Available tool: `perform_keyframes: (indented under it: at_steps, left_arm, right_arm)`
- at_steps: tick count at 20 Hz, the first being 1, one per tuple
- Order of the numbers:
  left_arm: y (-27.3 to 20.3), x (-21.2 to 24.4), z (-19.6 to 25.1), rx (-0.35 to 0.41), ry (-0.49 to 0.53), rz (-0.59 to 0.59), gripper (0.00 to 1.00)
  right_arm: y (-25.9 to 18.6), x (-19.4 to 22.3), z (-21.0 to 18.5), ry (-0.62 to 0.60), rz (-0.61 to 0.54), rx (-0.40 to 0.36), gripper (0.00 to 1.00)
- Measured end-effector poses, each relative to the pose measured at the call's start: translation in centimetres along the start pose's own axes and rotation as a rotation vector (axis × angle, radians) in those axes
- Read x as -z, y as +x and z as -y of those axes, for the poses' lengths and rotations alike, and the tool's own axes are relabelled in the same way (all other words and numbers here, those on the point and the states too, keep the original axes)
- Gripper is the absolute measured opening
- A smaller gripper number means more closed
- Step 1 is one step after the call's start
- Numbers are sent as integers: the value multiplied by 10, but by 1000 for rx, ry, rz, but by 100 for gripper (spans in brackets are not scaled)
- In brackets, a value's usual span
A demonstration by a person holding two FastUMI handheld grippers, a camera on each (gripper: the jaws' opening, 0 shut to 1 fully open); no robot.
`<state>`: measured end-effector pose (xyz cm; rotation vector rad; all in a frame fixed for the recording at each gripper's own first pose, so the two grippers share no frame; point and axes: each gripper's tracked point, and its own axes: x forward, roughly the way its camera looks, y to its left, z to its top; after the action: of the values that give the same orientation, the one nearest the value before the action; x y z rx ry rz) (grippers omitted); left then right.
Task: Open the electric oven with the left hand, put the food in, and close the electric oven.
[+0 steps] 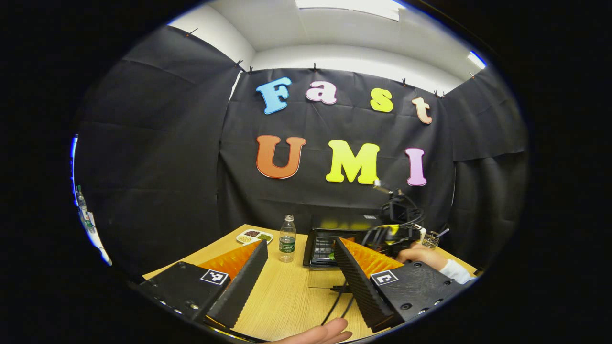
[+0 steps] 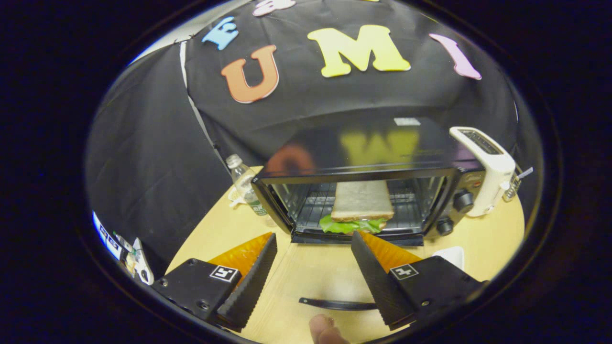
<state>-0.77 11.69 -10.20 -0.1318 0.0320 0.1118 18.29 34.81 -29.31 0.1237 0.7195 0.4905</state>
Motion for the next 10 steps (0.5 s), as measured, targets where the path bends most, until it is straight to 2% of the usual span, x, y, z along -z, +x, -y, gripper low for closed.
perform_keyframes:
  at_steps: [3,4,5,6,7,8,10]
  left_arm:
    - [5,-5,4,-3,15,2,92]
    - [7,-6,6,-2,20,-1,92]
    - [9,-7,7,-3,22,-3,92]
    - [12,-7,10,-2,20,-11,92]
    - [15,-5,13,-2,16,-21,92]
    - [18,-2,15,3,17,-27,92]
    - [26,6,24,12,30,-38,92]
  right_arm:
    - [-59,-19,8,-63,130,20,100]
    - [-78,-24,12,-82,180,28,89]
    - [-97,-28,16,-96,222,41,100]
    - [-117,-31,23,-104,262,48,100]
    - [-135,-34,27,-101,297,50,89]
    - [-155,-36,32,-96,333,50,100]
    - [-191,-41,47,-87,392,68,100]
